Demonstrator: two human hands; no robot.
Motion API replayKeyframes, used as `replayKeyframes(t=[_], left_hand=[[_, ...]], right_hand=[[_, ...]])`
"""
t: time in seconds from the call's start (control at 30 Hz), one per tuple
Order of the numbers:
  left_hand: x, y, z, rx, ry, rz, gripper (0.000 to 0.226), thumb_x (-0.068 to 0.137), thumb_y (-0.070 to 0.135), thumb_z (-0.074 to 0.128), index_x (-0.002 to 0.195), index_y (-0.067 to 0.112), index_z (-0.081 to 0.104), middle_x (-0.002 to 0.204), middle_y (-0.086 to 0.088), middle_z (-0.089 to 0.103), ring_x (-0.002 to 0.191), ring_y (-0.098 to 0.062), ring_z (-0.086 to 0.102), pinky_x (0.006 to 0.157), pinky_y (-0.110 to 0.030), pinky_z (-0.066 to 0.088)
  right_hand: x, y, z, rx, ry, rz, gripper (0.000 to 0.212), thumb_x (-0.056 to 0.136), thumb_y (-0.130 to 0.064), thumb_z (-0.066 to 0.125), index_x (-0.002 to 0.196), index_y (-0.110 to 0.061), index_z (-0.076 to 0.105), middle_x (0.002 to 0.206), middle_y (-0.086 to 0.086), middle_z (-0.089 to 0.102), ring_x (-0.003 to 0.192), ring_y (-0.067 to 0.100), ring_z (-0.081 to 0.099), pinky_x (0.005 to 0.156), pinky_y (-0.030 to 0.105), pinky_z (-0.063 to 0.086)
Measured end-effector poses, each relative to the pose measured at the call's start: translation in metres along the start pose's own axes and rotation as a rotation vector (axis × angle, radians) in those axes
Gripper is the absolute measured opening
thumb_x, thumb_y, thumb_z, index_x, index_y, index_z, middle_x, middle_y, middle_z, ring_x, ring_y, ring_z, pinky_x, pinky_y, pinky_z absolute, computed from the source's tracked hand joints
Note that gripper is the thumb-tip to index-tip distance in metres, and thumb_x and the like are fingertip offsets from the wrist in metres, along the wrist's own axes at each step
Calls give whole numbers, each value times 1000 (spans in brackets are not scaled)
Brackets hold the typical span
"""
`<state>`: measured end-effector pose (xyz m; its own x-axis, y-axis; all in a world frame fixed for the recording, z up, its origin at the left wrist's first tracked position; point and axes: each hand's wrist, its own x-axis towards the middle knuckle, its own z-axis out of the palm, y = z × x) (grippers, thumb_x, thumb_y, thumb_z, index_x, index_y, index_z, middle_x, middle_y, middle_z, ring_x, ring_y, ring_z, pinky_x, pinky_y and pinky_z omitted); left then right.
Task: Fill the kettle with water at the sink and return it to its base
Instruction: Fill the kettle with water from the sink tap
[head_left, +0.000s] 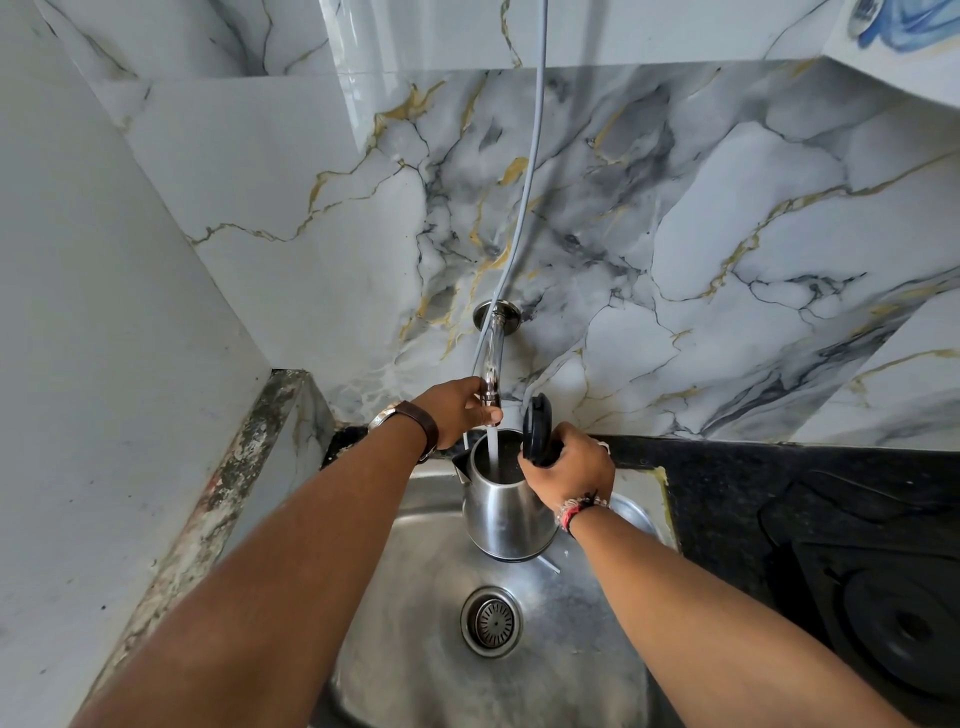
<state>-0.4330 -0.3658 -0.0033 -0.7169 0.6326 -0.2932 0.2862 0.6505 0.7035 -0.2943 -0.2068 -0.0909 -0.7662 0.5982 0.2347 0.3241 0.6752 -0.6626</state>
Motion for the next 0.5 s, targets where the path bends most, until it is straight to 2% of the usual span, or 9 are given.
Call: replayKeyframes(t=[0.23,0.33,0.4,0.5], left_hand=[[0,2,1,106,29,-3,43,86,59,65,114,29,58,111,0,67,103,-24,61,93,-42,47],[0,4,6,251,118,-34,50,79,74,58,105,32,53,103,6,66,94,-22,61,90,-48,46],[-1,7,12,364,191,-67,52,74,83,50,97,36,46,94,9,64,88,-22,60,84,-47,42],[-3,12,18,413,300,-106,54,73,85,46,94,35,46,83,11,60,80,-21,58,81,-46,42]], right_hand=[[0,-1,0,15,9,3,36,63,-59,68,62,-28,50,53,-16,47,62,22,63,49,21,26],[1,0,1,14,3,-2,35,63,-60,69,62,-30,50,53,-16,48,63,22,64,49,23,28],[0,0,2,16,-5,-6,35,64,-60,70,63,-30,51,54,-15,50,63,22,64,49,24,31],[1,-2,3,21,-2,-12,36,63,-61,67,64,-29,52,55,-14,51,63,23,64,51,26,35]])
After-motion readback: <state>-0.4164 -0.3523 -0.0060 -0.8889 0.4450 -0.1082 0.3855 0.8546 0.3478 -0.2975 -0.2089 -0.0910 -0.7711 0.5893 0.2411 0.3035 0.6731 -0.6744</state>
